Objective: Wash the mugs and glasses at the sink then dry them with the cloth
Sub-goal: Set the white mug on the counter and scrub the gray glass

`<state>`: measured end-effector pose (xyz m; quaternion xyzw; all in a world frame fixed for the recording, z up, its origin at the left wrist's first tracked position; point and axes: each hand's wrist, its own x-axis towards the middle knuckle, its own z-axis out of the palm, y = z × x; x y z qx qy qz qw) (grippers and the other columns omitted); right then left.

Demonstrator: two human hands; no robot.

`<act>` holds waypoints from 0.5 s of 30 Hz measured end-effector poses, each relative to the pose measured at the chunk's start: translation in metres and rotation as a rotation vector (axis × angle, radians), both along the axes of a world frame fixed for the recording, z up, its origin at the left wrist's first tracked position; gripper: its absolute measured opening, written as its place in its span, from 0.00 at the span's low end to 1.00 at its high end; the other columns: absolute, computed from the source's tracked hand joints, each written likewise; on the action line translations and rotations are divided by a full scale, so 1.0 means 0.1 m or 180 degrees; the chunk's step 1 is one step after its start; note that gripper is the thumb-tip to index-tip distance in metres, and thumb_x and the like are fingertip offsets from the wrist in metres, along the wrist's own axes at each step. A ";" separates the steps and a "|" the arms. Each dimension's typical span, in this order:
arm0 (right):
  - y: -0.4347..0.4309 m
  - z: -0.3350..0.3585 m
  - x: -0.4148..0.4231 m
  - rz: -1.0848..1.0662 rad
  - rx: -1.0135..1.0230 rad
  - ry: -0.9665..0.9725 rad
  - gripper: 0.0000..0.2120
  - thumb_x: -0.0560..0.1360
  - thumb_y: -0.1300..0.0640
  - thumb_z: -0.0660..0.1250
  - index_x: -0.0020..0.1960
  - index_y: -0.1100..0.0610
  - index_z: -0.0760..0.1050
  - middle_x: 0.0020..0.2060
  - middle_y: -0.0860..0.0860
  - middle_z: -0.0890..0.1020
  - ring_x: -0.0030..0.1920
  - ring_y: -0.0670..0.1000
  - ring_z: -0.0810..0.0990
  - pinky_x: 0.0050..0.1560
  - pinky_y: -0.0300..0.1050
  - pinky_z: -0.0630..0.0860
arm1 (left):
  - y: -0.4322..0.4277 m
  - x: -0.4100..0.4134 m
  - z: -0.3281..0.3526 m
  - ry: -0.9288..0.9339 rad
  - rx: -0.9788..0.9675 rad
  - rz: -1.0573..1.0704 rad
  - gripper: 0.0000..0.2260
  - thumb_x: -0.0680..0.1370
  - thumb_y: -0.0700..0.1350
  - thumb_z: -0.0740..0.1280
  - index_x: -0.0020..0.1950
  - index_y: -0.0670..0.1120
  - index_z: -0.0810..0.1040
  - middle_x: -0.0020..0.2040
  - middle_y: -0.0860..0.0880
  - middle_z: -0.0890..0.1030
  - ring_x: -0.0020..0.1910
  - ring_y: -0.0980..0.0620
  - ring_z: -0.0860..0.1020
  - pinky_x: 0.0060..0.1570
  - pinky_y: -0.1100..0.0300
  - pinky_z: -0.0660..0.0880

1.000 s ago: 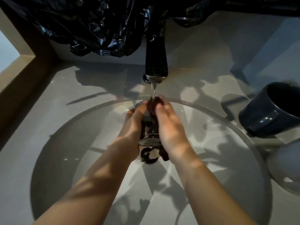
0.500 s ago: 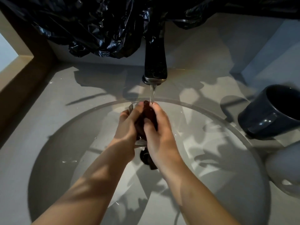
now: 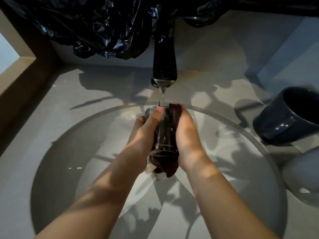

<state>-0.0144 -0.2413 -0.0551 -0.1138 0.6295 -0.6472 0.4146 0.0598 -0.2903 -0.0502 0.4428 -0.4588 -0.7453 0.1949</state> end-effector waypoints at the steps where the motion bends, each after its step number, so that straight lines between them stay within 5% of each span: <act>1: 0.04 0.01 0.05 0.0053 -0.0024 0.0266 0.17 0.76 0.39 0.58 0.62 0.41 0.75 0.59 0.48 0.80 0.58 0.52 0.79 0.60 0.48 0.76 | -0.01 0.00 0.00 0.0007 0.0079 0.0040 0.24 0.74 0.61 0.65 0.61 0.45 0.74 0.51 0.40 0.83 0.45 0.43 0.83 0.40 0.55 0.77; 5: 0.21 0.01 0.39 0.0402 -0.0165 0.1690 0.20 0.80 0.49 0.58 0.69 0.34 0.64 0.69 0.44 0.65 0.65 0.42 0.68 0.63 0.31 0.67 | -0.09 0.05 -0.02 0.0087 -0.0064 0.0252 0.21 0.75 0.60 0.65 0.58 0.45 0.78 0.48 0.42 0.84 0.41 0.49 0.84 0.31 0.63 0.76; 7: 0.11 -0.04 0.26 0.0306 -0.0221 0.1473 0.19 0.80 0.51 0.57 0.70 0.39 0.65 0.66 0.47 0.71 0.61 0.42 0.72 0.60 0.30 0.69 | -0.10 0.05 -0.03 -0.0041 -0.0140 0.0204 0.30 0.68 0.66 0.68 0.60 0.45 0.77 0.51 0.42 0.84 0.45 0.46 0.84 0.41 0.55 0.79; 10: -0.09 0.00 0.02 0.0040 -0.0074 0.0467 0.23 0.75 0.38 0.57 0.67 0.42 0.71 0.59 0.47 0.79 0.57 0.48 0.79 0.61 0.47 0.75 | -0.06 0.03 -0.01 -0.0153 -0.0082 0.0140 0.37 0.61 0.68 0.68 0.62 0.46 0.75 0.51 0.43 0.84 0.48 0.43 0.83 0.51 0.46 0.78; 12: -0.04 0.01 0.09 0.0137 0.0127 0.0753 0.22 0.74 0.37 0.56 0.67 0.39 0.69 0.64 0.48 0.76 0.61 0.50 0.76 0.65 0.49 0.72 | -0.06 0.01 -0.01 -0.0143 0.0033 0.0155 0.32 0.66 0.66 0.68 0.62 0.46 0.75 0.50 0.42 0.84 0.44 0.45 0.83 0.41 0.53 0.78; 15: 0.15 0.05 0.31 0.0391 0.0123 0.1783 0.20 0.80 0.48 0.55 0.72 0.38 0.62 0.70 0.47 0.64 0.64 0.46 0.68 0.60 0.34 0.68 | -0.08 0.02 -0.02 -0.0217 0.0101 0.0250 0.23 0.72 0.63 0.66 0.59 0.47 0.75 0.51 0.42 0.83 0.42 0.47 0.81 0.30 0.61 0.73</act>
